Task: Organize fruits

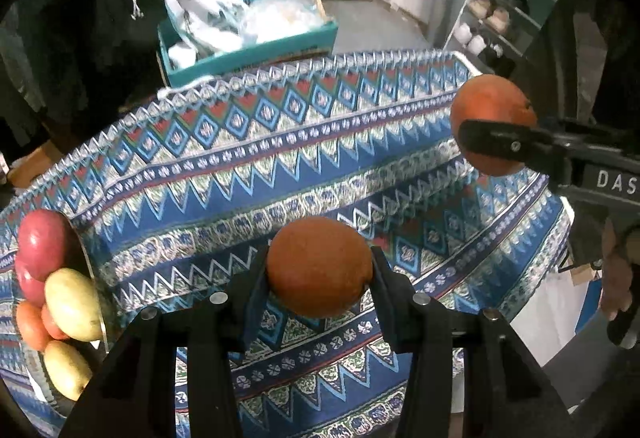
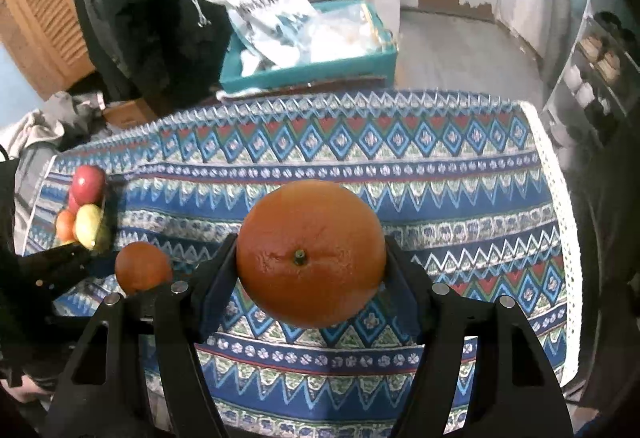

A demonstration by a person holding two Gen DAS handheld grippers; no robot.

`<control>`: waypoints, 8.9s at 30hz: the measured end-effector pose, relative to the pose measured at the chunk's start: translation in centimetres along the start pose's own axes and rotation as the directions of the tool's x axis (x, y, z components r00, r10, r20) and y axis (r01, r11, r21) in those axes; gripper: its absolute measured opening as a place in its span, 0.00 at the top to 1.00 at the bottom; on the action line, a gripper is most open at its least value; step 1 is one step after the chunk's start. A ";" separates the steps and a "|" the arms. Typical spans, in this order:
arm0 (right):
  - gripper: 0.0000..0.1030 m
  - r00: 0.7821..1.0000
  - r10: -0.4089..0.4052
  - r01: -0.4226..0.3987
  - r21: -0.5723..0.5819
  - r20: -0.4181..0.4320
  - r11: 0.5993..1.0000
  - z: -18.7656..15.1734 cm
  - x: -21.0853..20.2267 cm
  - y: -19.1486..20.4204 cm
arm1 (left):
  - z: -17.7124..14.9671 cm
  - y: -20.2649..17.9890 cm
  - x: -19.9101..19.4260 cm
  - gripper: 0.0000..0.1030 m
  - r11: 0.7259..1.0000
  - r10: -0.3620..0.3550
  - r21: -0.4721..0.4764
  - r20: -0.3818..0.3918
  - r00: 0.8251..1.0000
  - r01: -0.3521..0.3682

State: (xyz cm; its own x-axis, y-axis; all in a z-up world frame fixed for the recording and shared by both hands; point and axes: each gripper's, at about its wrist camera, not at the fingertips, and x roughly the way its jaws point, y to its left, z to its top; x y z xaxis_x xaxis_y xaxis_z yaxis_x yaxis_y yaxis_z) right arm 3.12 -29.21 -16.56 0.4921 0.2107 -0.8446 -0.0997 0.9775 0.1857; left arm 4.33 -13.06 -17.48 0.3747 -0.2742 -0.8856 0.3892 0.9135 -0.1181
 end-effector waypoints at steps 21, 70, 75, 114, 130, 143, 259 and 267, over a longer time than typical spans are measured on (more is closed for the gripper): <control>0.33 0.984 0.050 -0.031 -0.110 0.173 0.993 1.7 -6.8 4.0 | 1.4 0.6 -9.1 0.54 1.000 -0.008 -0.019 0.214 0.977 0.012; 0.33 0.957 0.237 -0.172 -0.332 0.167 0.928 4.7 -7.8 19.7 | -3.2 12.3 -17.7 0.54 0.970 0.097 -0.241 0.343 0.934 -0.012; 0.33 0.956 0.256 -0.191 -0.359 0.144 0.914 5.0 -6.9 22.0 | -4.2 14.1 -18.0 0.54 0.960 0.119 -0.280 0.339 0.933 -0.021; 0.33 0.948 0.263 -0.316 -0.401 -0.181 0.860 2.4 6.3 33.7 | -13.7 27.7 -10.1 0.53 0.826 0.223 -0.524 -0.037 0.974 -0.209; 0.33 0.910 0.241 -0.362 -0.366 -0.337 0.857 -0.8 10.5 33.7 | -14.4 28.5 -10.4 0.45 0.804 0.232 -0.544 -0.082 0.969 -0.239; 0.31 0.906 0.231 -0.362 -0.364 -0.355 0.858 -1.4 11.2 33.8 | -14.9 28.3 -10.8 0.35 0.802 0.253 -0.534 -0.099 0.962 -0.266; 0.13 0.943 0.223 -0.139 -0.319 0.246 0.938 5.2 -10.9 19.9 | -4.2 13.9 -23.0 0.01 0.884 0.396 -0.377 0.292 0.870 -0.276; 0.13 0.943 0.223 -0.138 -0.320 0.245 0.937 5.2 -10.9 19.8 | -4.2 13.6 -23.0 0.01 0.883 0.406 -0.372 0.298 0.864 -0.287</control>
State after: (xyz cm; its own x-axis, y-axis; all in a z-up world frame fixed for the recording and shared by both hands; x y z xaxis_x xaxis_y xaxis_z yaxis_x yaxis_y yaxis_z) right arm 0.27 -12.23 -1.10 0.6542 0.4149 -0.6323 -0.4382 0.8894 0.1303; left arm -2.52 6.95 -0.56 0.7327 0.0445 -0.6791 -0.0766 0.9969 -0.0173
